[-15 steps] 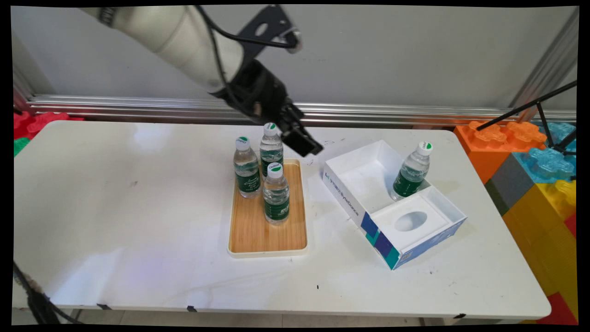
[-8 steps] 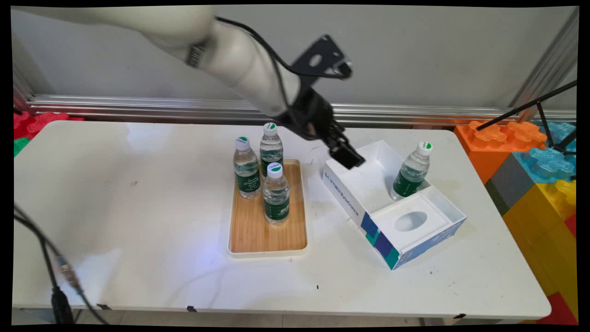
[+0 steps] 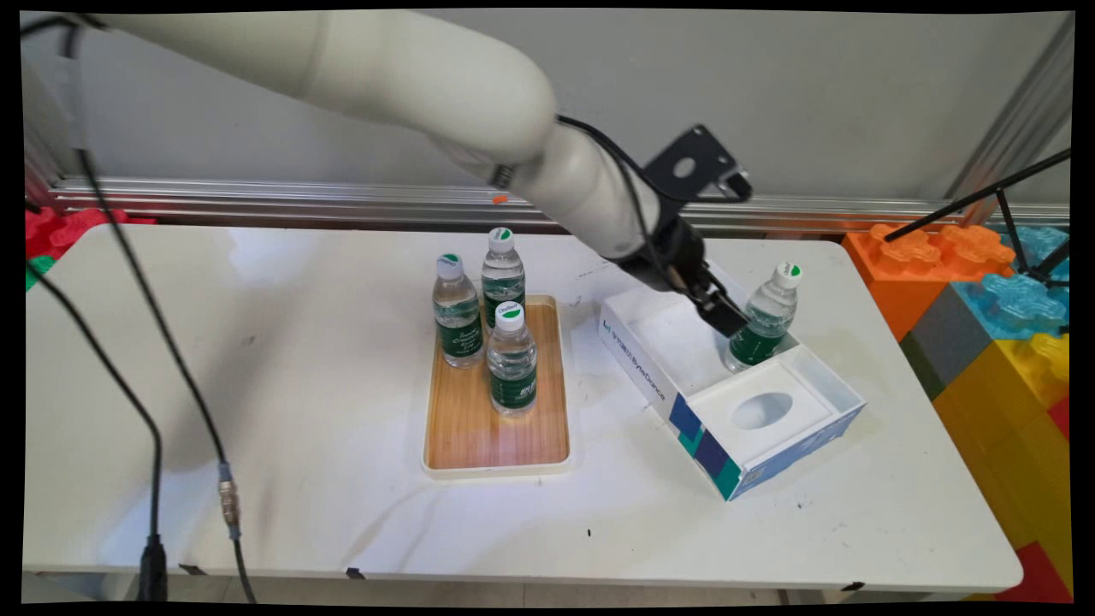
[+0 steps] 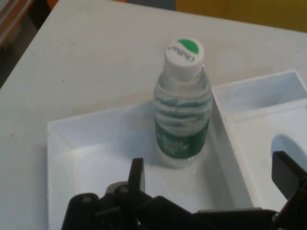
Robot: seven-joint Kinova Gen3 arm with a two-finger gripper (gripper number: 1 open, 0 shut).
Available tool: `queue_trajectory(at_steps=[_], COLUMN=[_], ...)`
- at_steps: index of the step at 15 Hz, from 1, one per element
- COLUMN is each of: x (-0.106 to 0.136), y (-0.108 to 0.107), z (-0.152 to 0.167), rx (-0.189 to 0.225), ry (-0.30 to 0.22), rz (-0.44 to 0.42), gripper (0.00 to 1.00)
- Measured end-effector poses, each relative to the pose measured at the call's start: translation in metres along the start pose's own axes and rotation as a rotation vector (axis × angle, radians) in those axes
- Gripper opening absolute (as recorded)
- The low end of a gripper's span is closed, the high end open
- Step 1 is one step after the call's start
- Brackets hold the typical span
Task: Pick up the green bottle from the white box
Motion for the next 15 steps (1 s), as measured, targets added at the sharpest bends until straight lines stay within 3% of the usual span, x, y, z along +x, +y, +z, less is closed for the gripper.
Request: queue_trajectory(at_steps=[9, 15], x=[0.012, 0.012], y=[0.010, 0.009], z=[0.074, 0.100], rx=[0.012, 0.031], ry=[0.021, 0.031], rz=[-0.026, -0.039], gripper=[1.00, 1.00])
